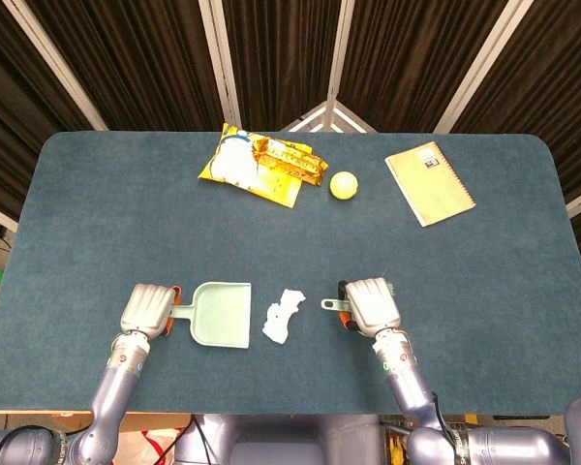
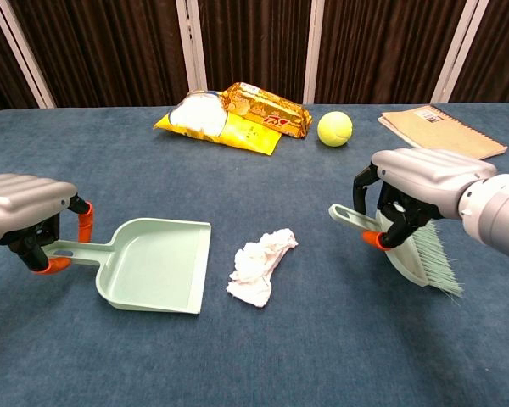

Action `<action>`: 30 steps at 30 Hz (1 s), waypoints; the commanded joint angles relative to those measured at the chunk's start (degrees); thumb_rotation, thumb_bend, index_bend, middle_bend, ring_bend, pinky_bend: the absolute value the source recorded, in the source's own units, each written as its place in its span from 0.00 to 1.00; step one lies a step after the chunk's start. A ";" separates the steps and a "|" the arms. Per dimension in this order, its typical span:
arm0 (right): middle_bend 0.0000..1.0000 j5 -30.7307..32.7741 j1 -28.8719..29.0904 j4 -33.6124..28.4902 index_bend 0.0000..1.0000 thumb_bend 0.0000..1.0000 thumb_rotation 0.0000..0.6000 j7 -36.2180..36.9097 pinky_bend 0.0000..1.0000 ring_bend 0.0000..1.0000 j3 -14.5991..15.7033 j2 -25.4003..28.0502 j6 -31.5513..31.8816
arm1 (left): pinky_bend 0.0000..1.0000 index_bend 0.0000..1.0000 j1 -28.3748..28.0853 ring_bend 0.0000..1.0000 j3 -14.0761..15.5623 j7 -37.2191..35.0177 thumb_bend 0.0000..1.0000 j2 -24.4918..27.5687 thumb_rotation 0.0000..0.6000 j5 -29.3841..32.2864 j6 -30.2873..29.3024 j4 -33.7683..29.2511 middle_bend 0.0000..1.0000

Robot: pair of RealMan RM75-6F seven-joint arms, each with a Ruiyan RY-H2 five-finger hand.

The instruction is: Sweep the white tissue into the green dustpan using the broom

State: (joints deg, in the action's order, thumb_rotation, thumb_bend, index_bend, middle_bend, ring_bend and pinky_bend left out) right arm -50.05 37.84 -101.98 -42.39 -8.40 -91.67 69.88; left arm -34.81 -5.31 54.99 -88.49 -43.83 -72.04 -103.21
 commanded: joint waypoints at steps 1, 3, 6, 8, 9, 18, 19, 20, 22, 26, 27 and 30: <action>0.88 0.03 0.02 -0.21 0.75 0.39 1.00 -0.09 0.81 0.91 0.05 0.11 0.08 | 1.00 0.65 -0.37 1.00 0.19 -0.42 0.63 -0.05 1.00 -1.15 -0.42 0.20 1.00; 0.88 0.07 0.04 -0.52 0.75 0.39 1.00 -0.26 0.81 0.91 0.12 0.29 0.15 | 1.00 0.67 -0.64 1.00 0.21 -0.48 0.63 0.02 1.00 -1.63 -0.54 0.20 1.00; 0.88 0.34 0.30 -0.98 0.75 0.39 1.00 -1.01 0.81 0.91 0.17 -0.23 0.47 | 1.00 0.67 -1.09 1.00 0.12 -0.34 0.64 0.15 1.00 -1.62 -0.53 -0.07 1.00; 0.88 0.68 0.35 -1.51 0.75 0.39 1.00 -1.46 0.81 0.91 0.24 -0.21 0.65 | 1.00 0.67 -1.49 1.00 0.05 -0.12 0.65 0.21 1.00 -1.40 -0.34 -0.31 1.00; 0.88 0.89 0.40 -1.86 0.75 0.39 1.00 -1.72 0.82 0.91 0.27 -0.17 0.71 | 1.00 0.67 -1.71 1.00 -0.01 0.00 0.65 0.22 1.00 -1.25 -0.21 -0.42 1.00; 0.88 2.03 1.26 -5.55 0.76 0.40 1.00 -3.66 0.81 0.91 -0.15 -0.25 1.44 | 1.00 0.67 -3.18 1.00 -0.18 0.52 0.65 -1.04 1.00 -0.45 0.00 -0.48 1.00; 0.88 2.20 1.43 -6.03 0.76 0.40 1.00 -3.91 0.81 0.91 -0.32 -0.32 1.52 | 1.00 0.67 -3.29 1.00 -0.16 0.60 0.65 -1.18 1.00 -0.45 -0.02 -0.52 1.00; 0.88 2.47 1.72 -6.70 0.76 0.40 1.00 -4.43 0.81 0.91 -0.57 -0.42 1.69 | 1.00 0.67 -3.45 1.00 -0.12 0.74 0.65 -1.39 1.00 -0.41 -0.09 -0.57 1.00; 0.88 3.01 2.27 -7.63 0.76 0.40 1.00 -5.47 0.81 0.91 -0.96 -0.64 2.12 | 1.00 0.67 -3.70 1.00 -0.06 0.95 0.65 -1.69 1.00 -0.28 -0.24 -0.58 1.00; 0.88 4.29 3.29 -9.06 0.77 0.40 1.00 -7.11 0.81 0.91 -1.71 -1.28 2.83 | 1.00 0.67 -4.06 1.00 0.02 1.09 0.65 -2.19 1.00 0.10 -0.42 -0.31 1.00; 0.88 4.92 3.59 -9.44 0.77 0.40 1.00 -7.55 0.81 0.91 -2.00 -1.53 2.99 | 1.00 0.67 -4.15 1.00 0.03 1.08 0.65 -2.35 1.00 0.23 -0.44 -0.15 1.00; 0.88 6.88 4.56 -10.35 0.77 0.40 1.00 -8.59 0.82 0.91 -3.05 -2.46 3.57 | 1.00 0.67 -4.44 1.00 -0.02 1.13 0.65 -2.93 1.00 0.50 -0.63 0.47 1.00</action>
State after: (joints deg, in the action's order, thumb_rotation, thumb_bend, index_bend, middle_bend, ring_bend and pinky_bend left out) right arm -44.06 41.82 -111.79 -50.38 -10.85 -93.58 73.07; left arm -39.17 -5.31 56.11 -91.30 -43.40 -72.61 -102.86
